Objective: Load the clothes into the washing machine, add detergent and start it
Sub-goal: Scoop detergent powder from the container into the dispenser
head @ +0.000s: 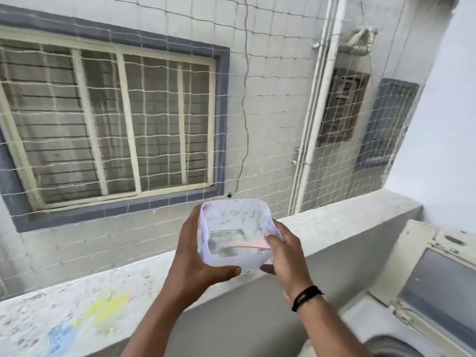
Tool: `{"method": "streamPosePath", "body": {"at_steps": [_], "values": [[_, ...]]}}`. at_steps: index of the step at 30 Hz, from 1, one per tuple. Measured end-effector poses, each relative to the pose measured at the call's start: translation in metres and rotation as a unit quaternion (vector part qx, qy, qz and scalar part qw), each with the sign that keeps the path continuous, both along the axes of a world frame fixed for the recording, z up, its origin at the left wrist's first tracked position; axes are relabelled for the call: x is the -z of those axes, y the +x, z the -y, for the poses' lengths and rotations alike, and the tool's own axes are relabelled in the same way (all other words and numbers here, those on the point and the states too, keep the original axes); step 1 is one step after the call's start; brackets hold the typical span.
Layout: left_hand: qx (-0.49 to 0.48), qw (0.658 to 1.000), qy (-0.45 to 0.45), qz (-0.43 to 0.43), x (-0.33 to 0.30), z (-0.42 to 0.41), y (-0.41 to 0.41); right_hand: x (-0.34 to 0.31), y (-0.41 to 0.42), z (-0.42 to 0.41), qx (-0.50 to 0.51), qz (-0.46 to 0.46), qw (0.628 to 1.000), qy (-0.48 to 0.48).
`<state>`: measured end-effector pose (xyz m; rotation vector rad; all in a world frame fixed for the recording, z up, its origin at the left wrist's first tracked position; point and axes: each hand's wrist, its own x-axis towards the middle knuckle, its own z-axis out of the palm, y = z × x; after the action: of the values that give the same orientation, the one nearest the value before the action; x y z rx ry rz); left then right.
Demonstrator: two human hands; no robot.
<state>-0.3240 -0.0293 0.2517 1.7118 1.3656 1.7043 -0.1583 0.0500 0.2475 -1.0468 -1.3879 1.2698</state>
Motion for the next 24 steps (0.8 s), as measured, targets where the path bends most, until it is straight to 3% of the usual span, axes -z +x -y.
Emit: {"method": "streamPosePath", "body": {"at_steps": [4, 7, 10, 14, 18, 20, 24], "values": [[0.071, 0.997, -0.018, 0.015, 0.007, -0.028, 0.045, -0.005, 0.056, 0.001, 0.084, -0.059, 0.992, 0.079], [0.196, 0.977, -0.050, 0.069, 0.012, -0.045, 0.085, 0.000, 0.107, 0.005, 0.146, -0.081, 0.982, 0.091], [0.324, 0.929, -0.123, 0.132, 0.022, -0.058, 0.131, 0.015, 0.165, 0.010, 0.216, -0.056, 0.967, 0.125], [0.390, 0.813, -0.330, 0.279, 0.058, -0.070, 0.196, 0.030, 0.226, 0.024, 0.253, -0.015, 0.955, 0.153], [0.330, 0.845, -0.321, 0.271, 0.106, -0.068, 0.262, 0.061, 0.285, 0.029, 0.272, 0.098, 0.951, 0.106], [0.315, 0.839, -0.326, 0.302, 0.129, -0.070, 0.291, 0.073, 0.309, 0.038, 0.300, 0.168, 0.932, 0.116], [0.306, 0.835, -0.337, 0.309, 0.155, -0.073, 0.325, 0.090, 0.332, 0.054, 0.389, 0.329, 0.820, 0.260]]}}
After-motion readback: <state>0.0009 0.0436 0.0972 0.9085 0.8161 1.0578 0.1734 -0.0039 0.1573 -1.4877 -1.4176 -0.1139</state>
